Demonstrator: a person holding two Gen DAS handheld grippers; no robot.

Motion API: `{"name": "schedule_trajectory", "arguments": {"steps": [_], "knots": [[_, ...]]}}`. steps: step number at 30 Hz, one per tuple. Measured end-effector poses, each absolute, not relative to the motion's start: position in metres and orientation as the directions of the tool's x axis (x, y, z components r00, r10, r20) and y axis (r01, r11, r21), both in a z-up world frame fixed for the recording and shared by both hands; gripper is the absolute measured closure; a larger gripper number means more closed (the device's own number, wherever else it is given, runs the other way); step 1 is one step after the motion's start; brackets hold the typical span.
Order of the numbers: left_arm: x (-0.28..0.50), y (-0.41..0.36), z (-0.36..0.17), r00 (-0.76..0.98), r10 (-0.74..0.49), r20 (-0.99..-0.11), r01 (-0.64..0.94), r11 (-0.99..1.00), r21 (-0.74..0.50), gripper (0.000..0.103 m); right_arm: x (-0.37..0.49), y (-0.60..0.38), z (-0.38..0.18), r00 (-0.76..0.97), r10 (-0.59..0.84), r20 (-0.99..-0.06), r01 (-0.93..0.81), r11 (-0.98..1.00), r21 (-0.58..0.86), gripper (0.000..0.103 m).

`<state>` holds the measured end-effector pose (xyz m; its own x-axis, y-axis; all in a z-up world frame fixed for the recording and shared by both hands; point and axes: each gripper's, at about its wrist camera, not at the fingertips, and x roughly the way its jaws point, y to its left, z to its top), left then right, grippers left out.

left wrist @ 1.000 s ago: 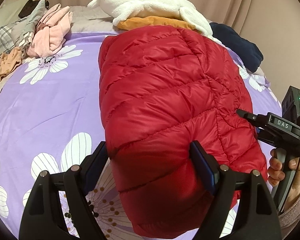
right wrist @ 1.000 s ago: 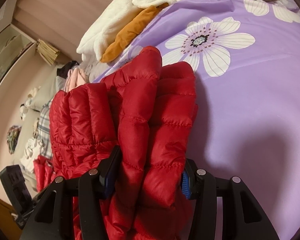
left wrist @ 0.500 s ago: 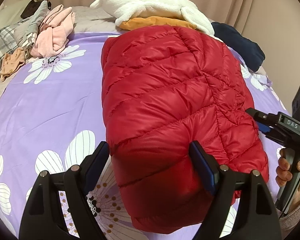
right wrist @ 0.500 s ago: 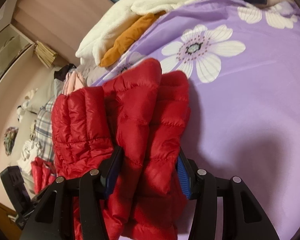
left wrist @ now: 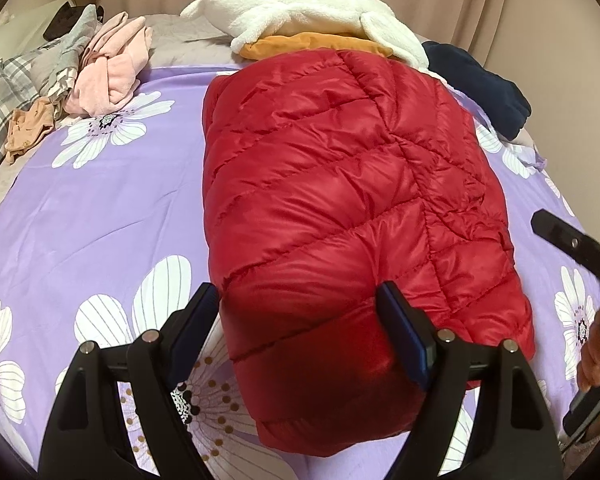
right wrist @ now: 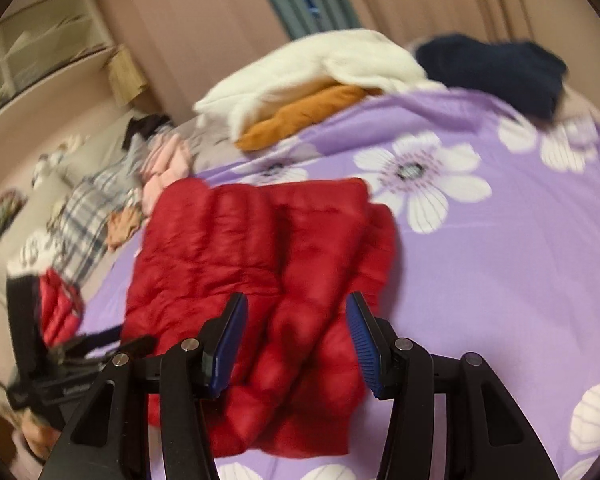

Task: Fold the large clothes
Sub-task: 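Lower the folded jacket end onto the bed with both tools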

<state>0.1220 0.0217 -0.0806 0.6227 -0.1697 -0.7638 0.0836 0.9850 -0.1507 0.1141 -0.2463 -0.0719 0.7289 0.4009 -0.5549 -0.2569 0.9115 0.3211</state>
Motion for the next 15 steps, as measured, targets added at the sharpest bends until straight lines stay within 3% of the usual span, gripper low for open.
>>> {"name": "schedule_trajectory", "arguments": {"steps": [5, 9, 15], "knots": [[0.119, 0.018, -0.078, 0.630, -0.160, -0.760, 0.088, 0.987, -0.135, 0.028, 0.104, -0.216, -0.071, 0.711, 0.437, -0.551, -0.366, 0.899, 0.240, 0.052], [0.119, 0.016, -0.079, 0.630, -0.152, -0.762, 0.092, 0.988, -0.121, 0.031, 0.101, -0.198, -0.080, 0.683, 0.454, -0.573, -0.423, 0.885, 0.197, 0.063], [0.122, 0.017, -0.085, 0.617, -0.153, -0.772, 0.091, 0.988, -0.122, 0.031, 0.108, -0.183, -0.103, 0.664, 0.416, -0.622, -0.435, 0.891, 0.131, 0.068]]}}
